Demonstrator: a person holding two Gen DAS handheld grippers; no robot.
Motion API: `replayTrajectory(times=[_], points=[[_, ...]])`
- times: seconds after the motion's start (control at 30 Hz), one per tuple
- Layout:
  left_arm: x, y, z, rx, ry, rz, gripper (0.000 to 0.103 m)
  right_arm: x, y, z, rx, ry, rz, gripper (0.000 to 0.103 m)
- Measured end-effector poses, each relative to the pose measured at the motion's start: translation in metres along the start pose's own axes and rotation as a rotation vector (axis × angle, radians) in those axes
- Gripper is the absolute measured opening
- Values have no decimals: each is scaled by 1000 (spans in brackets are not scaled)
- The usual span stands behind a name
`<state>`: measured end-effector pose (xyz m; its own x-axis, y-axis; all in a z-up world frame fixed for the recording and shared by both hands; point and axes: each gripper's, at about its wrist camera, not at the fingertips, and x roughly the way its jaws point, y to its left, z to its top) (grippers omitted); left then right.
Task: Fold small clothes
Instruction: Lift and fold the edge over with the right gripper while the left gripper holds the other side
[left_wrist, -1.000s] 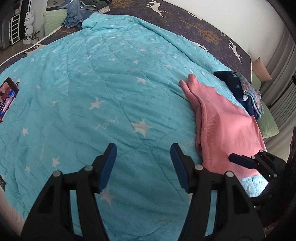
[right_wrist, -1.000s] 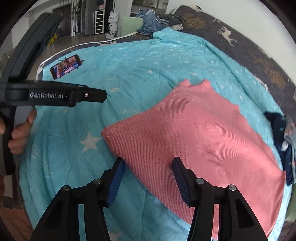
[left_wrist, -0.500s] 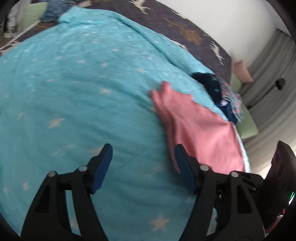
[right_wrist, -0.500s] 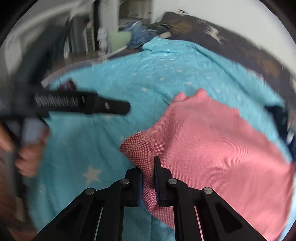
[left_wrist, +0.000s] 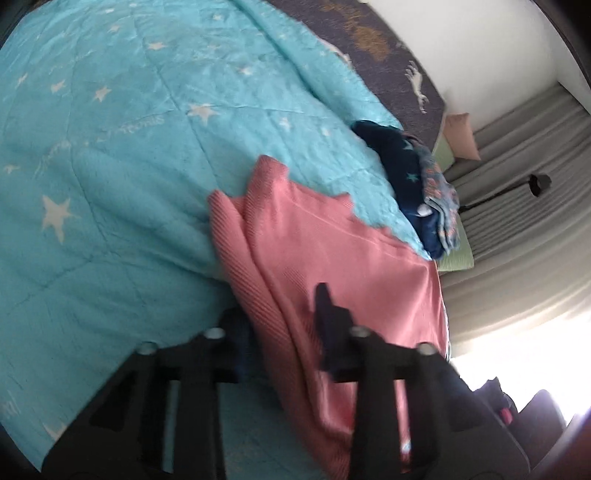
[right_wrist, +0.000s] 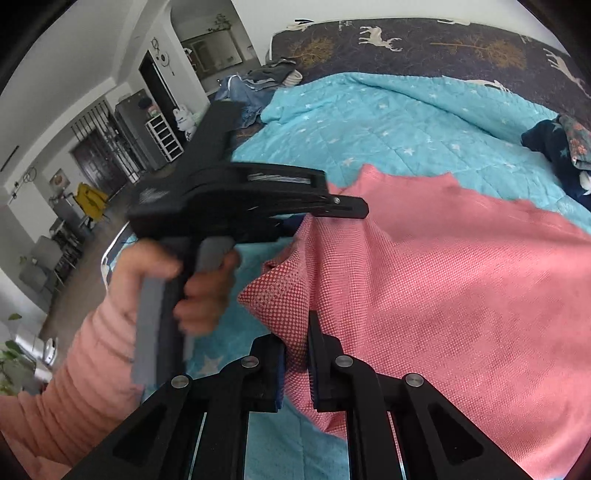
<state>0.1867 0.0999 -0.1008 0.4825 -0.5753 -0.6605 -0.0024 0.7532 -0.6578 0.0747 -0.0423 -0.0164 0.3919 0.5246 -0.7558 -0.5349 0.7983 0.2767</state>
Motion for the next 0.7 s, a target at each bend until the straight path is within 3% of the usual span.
replayTrajectory(times=[0.43,0.47,0.7], points=[[-19,-36,4,67,-51,154,18,-27,-23,-3,91,-60,92,9],[-22,-43,3,85,-61,157,11,-32,-27,-4,104,-74,100,9],[-40,-81,2,155,-110,131,10,-55,-43,-9,140,-121,132,8]])
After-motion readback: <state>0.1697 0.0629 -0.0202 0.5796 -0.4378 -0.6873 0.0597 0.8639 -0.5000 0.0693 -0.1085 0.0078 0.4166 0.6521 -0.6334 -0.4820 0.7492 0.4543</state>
